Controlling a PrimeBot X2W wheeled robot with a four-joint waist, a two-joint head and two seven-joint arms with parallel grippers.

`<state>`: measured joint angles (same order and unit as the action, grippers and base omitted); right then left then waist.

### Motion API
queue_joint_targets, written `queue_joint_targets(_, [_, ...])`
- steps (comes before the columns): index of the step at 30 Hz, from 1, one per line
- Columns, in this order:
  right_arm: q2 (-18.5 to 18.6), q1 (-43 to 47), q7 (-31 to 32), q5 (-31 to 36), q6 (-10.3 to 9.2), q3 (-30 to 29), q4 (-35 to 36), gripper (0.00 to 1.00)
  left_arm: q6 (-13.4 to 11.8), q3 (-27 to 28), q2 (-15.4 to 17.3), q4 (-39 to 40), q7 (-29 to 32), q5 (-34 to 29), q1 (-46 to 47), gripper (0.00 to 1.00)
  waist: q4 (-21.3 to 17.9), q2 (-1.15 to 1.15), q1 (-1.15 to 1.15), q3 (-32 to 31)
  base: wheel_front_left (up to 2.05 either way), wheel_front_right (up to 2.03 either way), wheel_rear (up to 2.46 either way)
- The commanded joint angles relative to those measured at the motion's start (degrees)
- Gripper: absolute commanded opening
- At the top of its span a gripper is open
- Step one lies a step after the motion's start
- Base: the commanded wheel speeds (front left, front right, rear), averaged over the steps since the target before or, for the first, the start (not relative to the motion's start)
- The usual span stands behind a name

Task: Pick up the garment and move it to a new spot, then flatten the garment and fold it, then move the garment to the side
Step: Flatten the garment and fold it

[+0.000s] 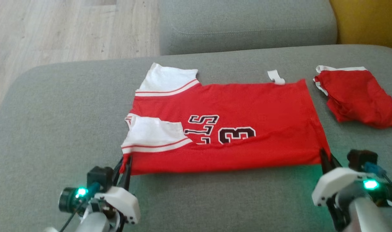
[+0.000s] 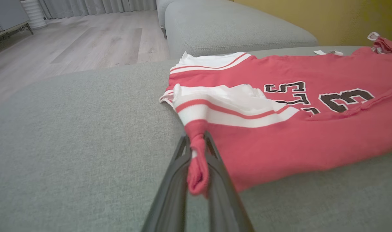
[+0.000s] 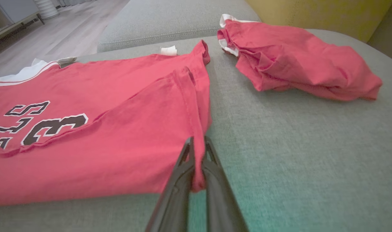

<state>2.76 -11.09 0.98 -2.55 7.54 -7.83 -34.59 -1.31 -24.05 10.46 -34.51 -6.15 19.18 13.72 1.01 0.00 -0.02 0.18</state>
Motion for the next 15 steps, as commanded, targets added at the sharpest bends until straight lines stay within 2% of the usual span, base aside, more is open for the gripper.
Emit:
queue_joint_targets(1, [0.1,-0.8,0.4,-0.4,-0.05,1.2,3.0,0.00,-0.6,1.9,1.6,2.1,-0.1,0.2,1.5,0.00,0.2,0.00,0.02,-0.1,0.00,0.00,0.00])
queue_joint_targets(6, [0.1,5.0,5.1,-1.9,-0.05,0.6,11.9,0.00,-1.3,1.5,2.2,5.6,1.7,0.6,-0.6,0.00,0.5,0.00,0.02,0.1,0.00,0.00,0.00])
queue_joint_targets(10, [0.1,7.0,6.6,-3.4,-0.05,0.7,14.9,0.00,-1.4,1.3,2.3,6.4,2.4,0.9,-0.8,0.00,0.4,0.00,0.02,0.5,0.00,0.00,0.00])
queue_joint_targets(11, [0.1,7.3,6.7,-3.5,-0.05,0.6,15.3,0.59,-1.5,1.3,2.3,6.7,2.4,0.9,-0.8,0.00,0.4,0.00,0.02,0.7,0.00,0.00,0.00])
queue_joint_targets(12, [0.1,7.5,6.6,-3.9,-0.05,0.4,15.6,1.00,-1.5,1.2,2.4,6.9,2.3,0.9,-0.7,0.45,0.4,0.00,0.02,0.8,0.00,0.00,0.00])
queue_joint_targets(13, [0.1,7.6,6.5,-4.6,-0.05,0.3,15.8,1.00,-1.6,1.2,2.4,7.1,2.3,0.9,-0.7,0.77,0.4,0.00,0.02,1.0,0.00,0.00,0.00])
queue_joint_targets(14, [0.1,7.6,6.1,-5.2,-0.05,0.3,16.1,1.00,-1.7,1.2,2.4,7.2,2.3,0.9,-0.7,1.00,0.4,0.00,0.02,1.2,0.00,0.00,0.00])
queue_joint_targets(15, [0.1,7.5,5.6,-5.7,-0.05,0.2,16.4,1.00,-1.8,1.2,2.5,7.3,2.2,0.9,-0.6,1.00,0.3,0.00,0.02,1.3,0.00,0.00,0.00])
